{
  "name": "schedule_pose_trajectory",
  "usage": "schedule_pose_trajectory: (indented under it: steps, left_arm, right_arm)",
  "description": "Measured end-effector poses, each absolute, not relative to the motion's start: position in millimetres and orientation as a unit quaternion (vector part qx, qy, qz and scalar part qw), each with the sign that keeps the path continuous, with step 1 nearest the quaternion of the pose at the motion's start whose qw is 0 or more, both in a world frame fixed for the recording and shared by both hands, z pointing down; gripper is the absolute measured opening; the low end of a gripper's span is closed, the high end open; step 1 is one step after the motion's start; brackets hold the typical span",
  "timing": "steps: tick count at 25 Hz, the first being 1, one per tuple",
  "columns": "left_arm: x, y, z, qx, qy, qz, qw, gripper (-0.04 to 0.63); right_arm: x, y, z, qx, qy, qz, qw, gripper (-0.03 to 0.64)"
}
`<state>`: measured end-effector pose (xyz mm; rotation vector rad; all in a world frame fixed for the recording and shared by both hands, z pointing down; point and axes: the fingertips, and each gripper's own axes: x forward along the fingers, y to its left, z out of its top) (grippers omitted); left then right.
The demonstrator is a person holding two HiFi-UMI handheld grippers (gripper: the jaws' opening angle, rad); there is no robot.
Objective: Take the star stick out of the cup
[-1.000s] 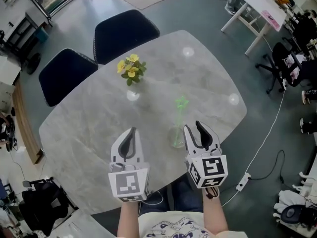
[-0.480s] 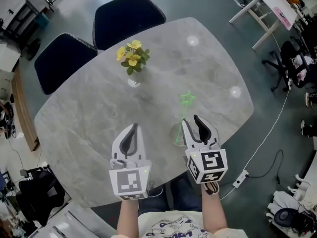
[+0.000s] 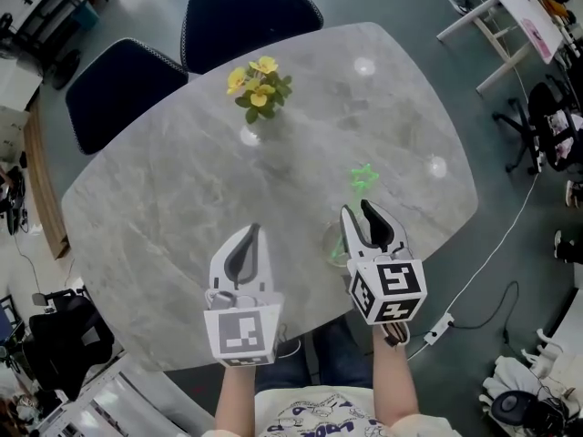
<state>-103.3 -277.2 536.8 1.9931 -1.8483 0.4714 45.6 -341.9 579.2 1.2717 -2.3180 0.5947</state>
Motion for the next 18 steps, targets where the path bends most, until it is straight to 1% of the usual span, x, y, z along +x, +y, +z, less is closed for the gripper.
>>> schedule_pose_trajectory:
  steps: [7, 14, 18]
  left_arm:
    - [-106.6, -274.7, 538.4, 0.707, -0.659, 0.166, 0.196, 0.0]
    - [-107.4, -275.0, 538.3, 0.707, -0.659, 0.167, 0.196, 0.0]
    - [-107.0, -273.7, 537.4, 0.705, -0.661, 0.164, 0.198, 0.0]
  right_arm:
    - [43.1, -353.4, 580.1, 0.462, -0.831, 0.223, 0.215, 0.118]
    - [43.1, -357.2, 582.9, 0.468, -0.825, 0.23, 0.217, 0.046]
    - [43.3, -355.8, 581.9, 0.467, -0.825, 0.246, 0.204, 0.033]
